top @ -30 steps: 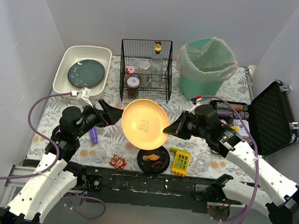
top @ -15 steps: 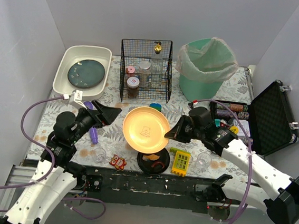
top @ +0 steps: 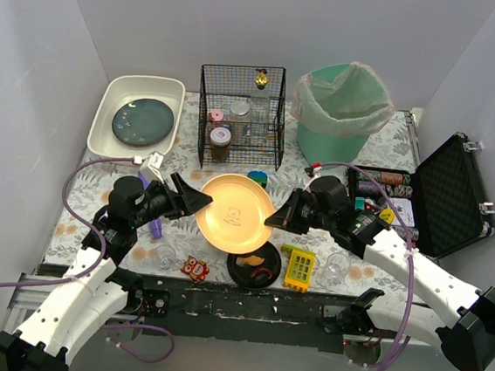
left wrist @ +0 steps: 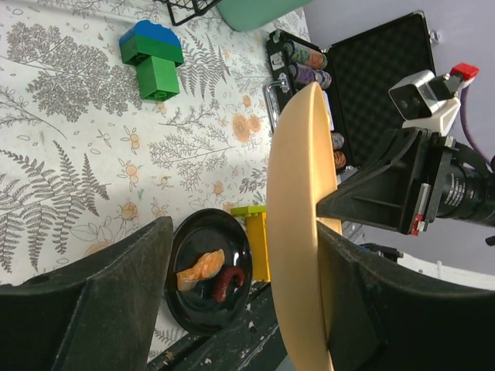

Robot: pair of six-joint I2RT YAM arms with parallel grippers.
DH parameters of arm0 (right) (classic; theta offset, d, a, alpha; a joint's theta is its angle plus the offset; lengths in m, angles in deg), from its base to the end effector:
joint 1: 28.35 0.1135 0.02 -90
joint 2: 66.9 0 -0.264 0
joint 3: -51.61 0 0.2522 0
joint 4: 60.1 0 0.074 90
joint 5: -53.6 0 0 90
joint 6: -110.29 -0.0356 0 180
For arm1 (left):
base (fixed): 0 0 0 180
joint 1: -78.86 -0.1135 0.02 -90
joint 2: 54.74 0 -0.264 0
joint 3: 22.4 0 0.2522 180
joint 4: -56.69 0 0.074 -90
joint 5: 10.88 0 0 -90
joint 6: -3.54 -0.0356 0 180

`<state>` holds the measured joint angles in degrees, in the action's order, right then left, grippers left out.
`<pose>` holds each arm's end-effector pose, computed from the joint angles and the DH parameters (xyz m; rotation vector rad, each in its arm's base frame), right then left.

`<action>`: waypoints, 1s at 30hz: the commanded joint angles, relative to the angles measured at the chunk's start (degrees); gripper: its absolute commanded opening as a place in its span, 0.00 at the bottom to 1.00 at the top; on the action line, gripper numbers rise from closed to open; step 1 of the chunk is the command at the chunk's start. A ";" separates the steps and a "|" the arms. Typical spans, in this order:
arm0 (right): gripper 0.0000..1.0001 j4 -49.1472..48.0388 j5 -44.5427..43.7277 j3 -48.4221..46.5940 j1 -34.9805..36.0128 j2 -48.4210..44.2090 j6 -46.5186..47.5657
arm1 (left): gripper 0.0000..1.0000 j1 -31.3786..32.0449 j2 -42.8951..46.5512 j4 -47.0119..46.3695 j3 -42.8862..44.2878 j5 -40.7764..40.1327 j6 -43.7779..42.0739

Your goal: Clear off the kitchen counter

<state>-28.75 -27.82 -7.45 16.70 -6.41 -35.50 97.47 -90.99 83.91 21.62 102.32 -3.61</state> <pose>0.1615 0.1693 0.2778 0.1257 2.3778 1.1139 0.1449 -0.0636 0.2682 -0.8988 2.0322 -1.4900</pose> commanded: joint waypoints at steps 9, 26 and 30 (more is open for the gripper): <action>0.01 -6.77 2.67 1.35 1.61 -1.60 -0.72 | 0.43 0.37 -1.72 -1.50 -0.64 7.56 -1.64; 0.01 -7.48 2.32 2.41 2.58 -2.48 -0.64 | 0.00 0.55 -2.60 -1.68 -1.96 9.67 -1.64; 0.01 -7.30 1.18 2.93 2.49 -3.45 -0.64 | 0.00 0.55 -3.65 -2.03 -1.26 9.67 -1.37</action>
<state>-30.90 -27.71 -4.35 18.67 -7.37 -35.02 97.74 -94.18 83.27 19.05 108.74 -5.03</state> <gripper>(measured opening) 0.045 0.171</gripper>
